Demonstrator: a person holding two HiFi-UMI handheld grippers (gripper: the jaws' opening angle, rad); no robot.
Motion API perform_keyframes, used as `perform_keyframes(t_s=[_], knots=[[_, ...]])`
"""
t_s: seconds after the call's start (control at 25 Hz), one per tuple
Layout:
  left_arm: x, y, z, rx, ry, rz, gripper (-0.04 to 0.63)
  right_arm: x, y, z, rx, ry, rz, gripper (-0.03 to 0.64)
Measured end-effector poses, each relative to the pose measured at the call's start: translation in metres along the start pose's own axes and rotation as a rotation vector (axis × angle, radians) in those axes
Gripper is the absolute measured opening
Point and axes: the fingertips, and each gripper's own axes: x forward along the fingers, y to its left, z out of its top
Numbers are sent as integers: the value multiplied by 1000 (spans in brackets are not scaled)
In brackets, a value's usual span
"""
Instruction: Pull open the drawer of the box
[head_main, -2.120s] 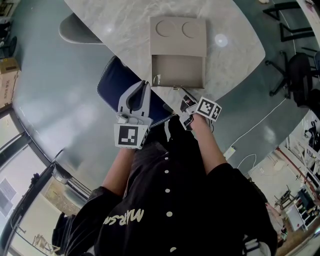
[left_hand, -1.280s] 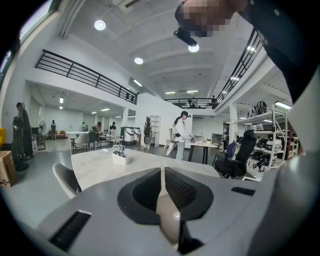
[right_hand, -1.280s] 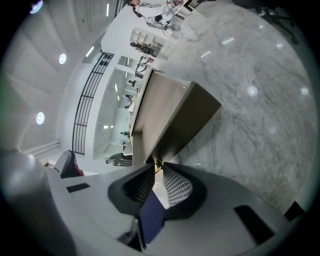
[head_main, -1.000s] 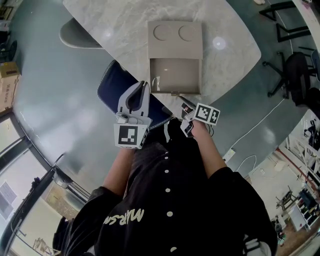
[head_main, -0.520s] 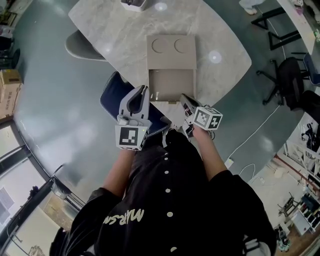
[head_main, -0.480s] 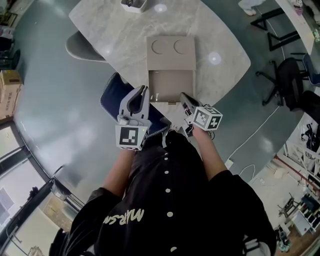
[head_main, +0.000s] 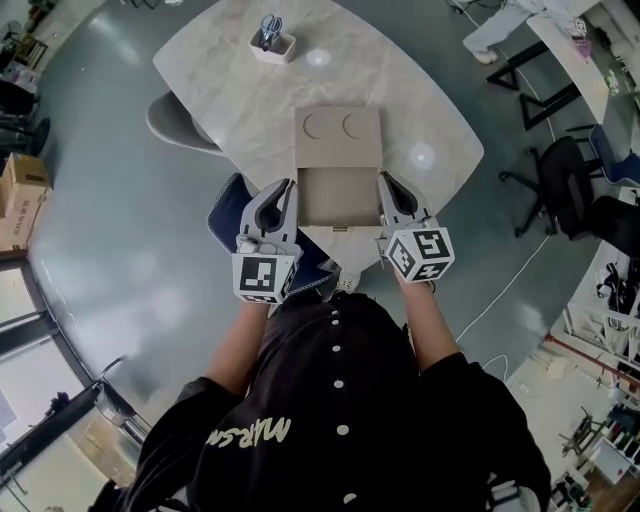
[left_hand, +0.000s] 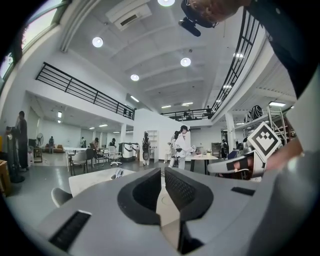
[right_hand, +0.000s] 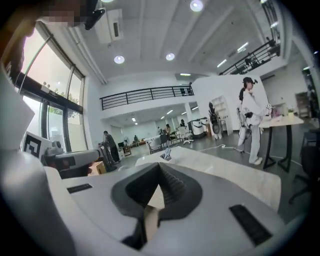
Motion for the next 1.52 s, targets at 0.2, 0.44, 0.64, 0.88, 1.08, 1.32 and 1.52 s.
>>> perform_keyframes(t_s=[0.2,0.44,0.64,0.88,1.08,1.32,1.52], knots=[[-2,2,21,18,-42,8,29,-29,-9,49,-79,-112,-50,-3],[-5,9,38,33,-76,30,29,-55,-23,73,-91,-180,-105,-3],[-10,12,46,43,-92,45,29,-68,-25,81,-122,-214,-125,-3],[-15,17,51,52,-97,60,29,-76,-33,83,-125,-220,-155,-3],[-19,17,51,56,-99,64,29,-76,-31,78,-132,-219,-156,-3],[-19,16,53,63,-98,66,29,-69,-24,75,-148,-200,-131,-3],[-19,14,53,63,-100,67,29,-66,-18,76,-147,-202,-112,-3]])
